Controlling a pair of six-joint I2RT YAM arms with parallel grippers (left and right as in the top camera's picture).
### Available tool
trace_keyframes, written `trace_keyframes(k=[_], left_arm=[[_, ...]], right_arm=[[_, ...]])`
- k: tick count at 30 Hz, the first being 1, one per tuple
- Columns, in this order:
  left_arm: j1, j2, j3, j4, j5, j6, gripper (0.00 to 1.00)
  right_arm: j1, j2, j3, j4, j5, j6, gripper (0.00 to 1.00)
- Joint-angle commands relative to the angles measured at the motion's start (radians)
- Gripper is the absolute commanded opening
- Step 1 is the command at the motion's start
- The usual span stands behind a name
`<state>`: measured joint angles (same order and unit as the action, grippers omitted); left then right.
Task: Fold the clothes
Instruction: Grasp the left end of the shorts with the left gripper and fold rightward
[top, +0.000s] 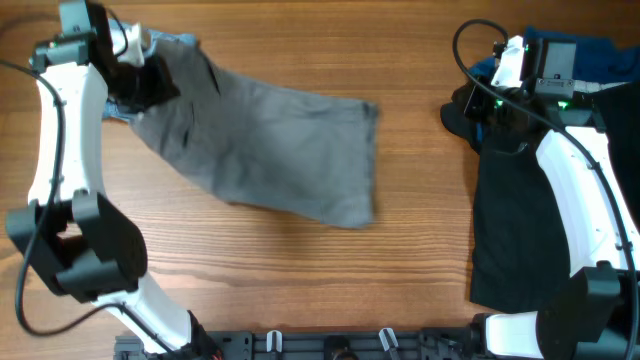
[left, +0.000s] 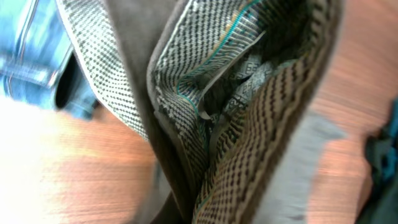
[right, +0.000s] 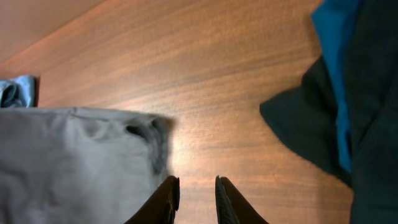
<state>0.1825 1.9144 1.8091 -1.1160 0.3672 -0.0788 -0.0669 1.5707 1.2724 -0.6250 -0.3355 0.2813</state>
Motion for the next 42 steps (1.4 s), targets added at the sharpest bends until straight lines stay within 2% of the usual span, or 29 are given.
trace_keyframes(k=[1, 5, 8, 11, 12, 13, 15, 16, 18, 22, 24, 25, 26, 27, 28, 31, 33, 35, 38, 42], left_arm=[[-0.116, -0.019, 0.031, -0.032, -0.009, 0.019, 0.04], [-0.269, -0.016, 0.024, -0.051, -0.01, 0.018, 0.04], [-0.394, 0.003, 0.024, -0.041, -0.065, -0.001, 0.04], [-0.505, 0.071, 0.023, -0.031, -0.127, -0.008, 0.12], [-0.528, 0.098, 0.023, -0.013, -0.126, -0.018, 0.21], [-0.55, 0.129, 0.023, 0.008, -0.126, -0.04, 0.45], [-0.587, 0.182, 0.023, 0.029, -0.126, -0.06, 0.87], [-0.595, 0.194, 0.024, 0.026, -0.127, -0.061, 1.0], [-0.591, 0.174, 0.042, 0.017, -0.126, -0.094, 1.0], [-0.54, 0.057, 0.128, -0.033, -0.161, -0.101, 1.0], [-0.485, 0.001, 0.128, -0.066, -0.251, -0.101, 1.0], [-0.448, -0.001, 0.128, -0.107, -0.269, -0.101, 0.77], [-0.415, 0.002, 0.123, -0.142, -0.265, -0.103, 0.49], [-0.375, 0.009, 0.104, -0.177, -0.245, -0.102, 0.21], [-0.343, 0.013, 0.078, -0.193, -0.209, -0.102, 0.04], [-0.286, 0.016, -0.047, -0.165, -0.052, -0.077, 0.04], [-0.278, 0.016, -0.185, -0.097, 0.029, -0.071, 0.05], [-0.285, 0.016, -0.304, -0.035, 0.048, -0.071, 0.07], [-0.294, 0.016, -0.424, 0.053, 0.055, -0.071, 0.14], [-0.289, 0.016, -0.561, 0.124, 0.018, -0.071, 0.22]], right_arm=[[0.002, -0.011, 0.005, 0.024, 0.031, -0.018, 0.24], [0.001, -0.011, 0.005, 0.029, 0.043, -0.017, 0.25], [0.001, -0.01, 0.005, 0.026, 0.052, -0.017, 0.25], [0.001, -0.011, 0.005, 0.026, 0.052, -0.017, 0.25], [0.001, -0.011, 0.005, 0.025, 0.052, -0.017, 0.25], [0.001, -0.011, 0.005, 0.023, 0.051, -0.017, 0.26], [0.001, -0.011, 0.005, 0.017, 0.051, -0.017, 0.29], [0.001, -0.011, 0.005, 0.01, 0.051, -0.017, 0.29], [0.001, -0.011, 0.005, -0.006, 0.041, -0.023, 0.3], [0.032, -0.011, 0.005, -0.031, -0.213, -0.136, 0.29], [0.097, -0.01, 0.004, -0.031, -0.281, -0.151, 0.16], [0.148, -0.009, 0.001, -0.021, -0.286, -0.151, 0.12], [0.194, -0.005, -0.006, 0.006, -0.286, -0.152, 0.06], [0.25, 0.005, -0.017, 0.057, -0.287, -0.151, 0.04], [0.297, 0.019, -0.026, 0.113, -0.286, -0.15, 0.04], [0.392, 0.107, -0.027, 0.259, -0.283, -0.123, 0.07], [0.437, 0.233, -0.027, 0.367, -0.229, 0.077, 0.1], [0.439, 0.335, -0.027, 0.425, -0.217, 0.155, 0.11], [0.421, 0.45, -0.027, 0.437, -0.161, 0.179, 0.13], [0.356, 0.53, -0.027, 0.359, 0.002, 0.207, 0.15]])
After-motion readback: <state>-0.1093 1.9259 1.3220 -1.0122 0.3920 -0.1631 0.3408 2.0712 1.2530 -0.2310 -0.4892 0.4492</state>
